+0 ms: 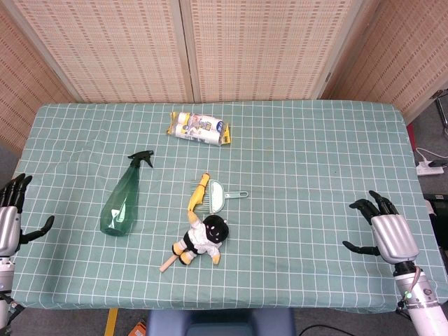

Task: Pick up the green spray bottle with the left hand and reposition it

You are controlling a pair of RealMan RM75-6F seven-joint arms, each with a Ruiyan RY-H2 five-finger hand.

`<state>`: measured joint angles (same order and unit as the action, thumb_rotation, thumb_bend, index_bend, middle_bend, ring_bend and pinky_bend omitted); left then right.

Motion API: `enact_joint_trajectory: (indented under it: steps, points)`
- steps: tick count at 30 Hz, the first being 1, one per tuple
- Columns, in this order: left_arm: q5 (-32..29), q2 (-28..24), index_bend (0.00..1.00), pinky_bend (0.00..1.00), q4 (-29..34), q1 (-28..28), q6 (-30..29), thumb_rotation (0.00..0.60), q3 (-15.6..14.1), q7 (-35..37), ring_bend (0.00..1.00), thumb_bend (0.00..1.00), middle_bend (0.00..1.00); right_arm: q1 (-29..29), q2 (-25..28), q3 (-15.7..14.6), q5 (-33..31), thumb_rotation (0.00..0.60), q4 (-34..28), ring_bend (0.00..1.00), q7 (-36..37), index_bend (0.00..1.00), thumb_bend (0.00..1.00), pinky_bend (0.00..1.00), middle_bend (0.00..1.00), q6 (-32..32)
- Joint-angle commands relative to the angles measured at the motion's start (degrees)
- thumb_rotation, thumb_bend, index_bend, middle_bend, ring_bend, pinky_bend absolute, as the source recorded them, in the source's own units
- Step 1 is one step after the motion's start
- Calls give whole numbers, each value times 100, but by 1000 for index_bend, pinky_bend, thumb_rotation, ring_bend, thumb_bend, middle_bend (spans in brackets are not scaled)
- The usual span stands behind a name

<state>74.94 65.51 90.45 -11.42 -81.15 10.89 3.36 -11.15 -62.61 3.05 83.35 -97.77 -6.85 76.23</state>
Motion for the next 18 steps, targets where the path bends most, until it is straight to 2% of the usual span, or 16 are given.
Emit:
enact_joint_trajectory:
  steps: [1, 12, 15, 18]
  points:
    - [8, -2, 0, 83, -11, 2, 1, 600, -3, 19, 0, 258, 0, 1, -6, 3, -7, 600, -9, 65, -27, 285, 0, 150, 237, 4]
    - [-16, -18, 0, 83, 33, -23, 92, 600, -7, 87, 0, 258, 1, 14, -36, 18, -37, 600, -25, 65, -99, 285, 0, 149, 237, 29]
    - [-79, -95, 0, 84, 280, -82, 130, 600, 65, -38, 0, 258, 17, 12, -33, 35, -101, 600, -56, 65, -134, 285, 0, 149, 237, 8]
    - [-288, -247, 4, 92, 886, -238, 250, 600, 259, -295, 27, 258, 68, 3, -43, 35, -70, 600, -71, 65, -141, 285, 0, 150, 237, 14]
